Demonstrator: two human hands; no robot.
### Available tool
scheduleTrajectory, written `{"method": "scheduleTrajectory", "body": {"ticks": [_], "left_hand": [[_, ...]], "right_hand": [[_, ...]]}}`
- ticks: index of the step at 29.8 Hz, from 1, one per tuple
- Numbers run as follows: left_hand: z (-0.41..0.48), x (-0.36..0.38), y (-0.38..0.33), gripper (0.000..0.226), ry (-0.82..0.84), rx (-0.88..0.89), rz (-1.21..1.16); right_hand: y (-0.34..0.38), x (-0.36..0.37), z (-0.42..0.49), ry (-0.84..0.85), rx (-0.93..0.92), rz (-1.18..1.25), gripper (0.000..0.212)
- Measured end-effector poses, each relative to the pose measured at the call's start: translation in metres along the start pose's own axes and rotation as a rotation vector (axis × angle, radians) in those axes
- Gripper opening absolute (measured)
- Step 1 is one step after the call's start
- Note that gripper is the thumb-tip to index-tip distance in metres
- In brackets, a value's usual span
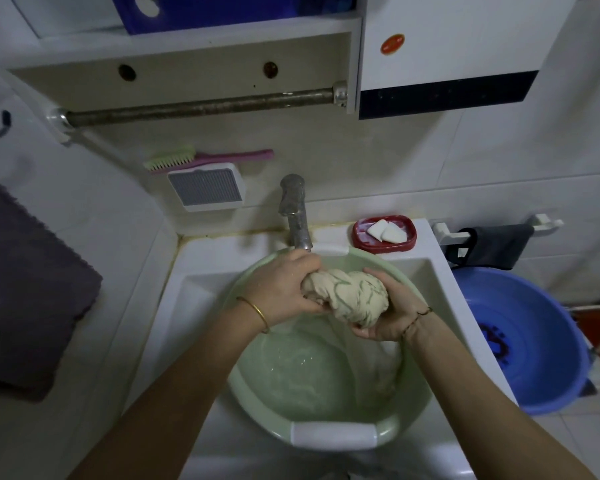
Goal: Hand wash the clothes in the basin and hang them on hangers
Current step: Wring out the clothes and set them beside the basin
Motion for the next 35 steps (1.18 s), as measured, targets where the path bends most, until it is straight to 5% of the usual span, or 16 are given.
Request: {"method": "scheduleTrajectory", "body": {"ticks": [3, 6, 9, 12, 16, 22, 27, 30, 35], "left_hand": [[0.002, 0.003, -0.004, 0.064, 0.102, 0.015, 0.072], [0.001, 0.017, -0.013, 0.074, 0.159, -0.056, -0.228], [-0.003, 0.025, -0.013, 0.076, -0.008, -0.129, -0.694], [-0.012, 0.039, -0.002, 0.060, -0.197, -0.247, -0.935], [-0.029, 0.065, 0.015, 0.022, -0.710, -0.700, -1.335], [-0.031, 0.086, 0.031, 0.029, -0.921, -1.089, -1.344], [-0.028, 0.089, 0.035, 0.013, -0.714, -1.189, -1.250], [-0.022, 0.094, 0.025, 0.028, -0.426, -1.196, -1.336], [-0.012, 0.081, 0.003, 0.037, -0.138, -1.047, -1.612]], "right_hand": [[-0.004, 0.004, 0.000, -0.058, 0.005, -0.043, 0.034], [-0.011, 0.009, 0.003, -0.099, 0.016, -0.058, 0.034], [-0.012, 0.015, 0.004, -0.122, -0.051, 0.113, 0.025], [0.009, 0.021, 0.004, -0.102, -0.386, 0.172, 0.040], [0.027, 0.028, -0.021, -0.307, -0.786, 0.027, 0.024], [0.039, 0.046, -0.041, -0.618, -0.984, -0.431, 0.028], [0.042, 0.064, -0.055, -0.653, -1.046, -0.747, 0.025], [0.040, 0.069, -0.056, -0.631, -1.062, -0.830, 0.019], [0.050, 0.037, -0.038, -0.330, -0.952, -0.205, 0.024]]}}
Point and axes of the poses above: each hand's wrist, its own z-axis towards the middle knuckle, its own x-axis out of the palm, y = z × x, the point moved 7 cm from there along z, towards the middle knuckle, and after that the axes turned 7 degrees about x, right-handed, at the moved point
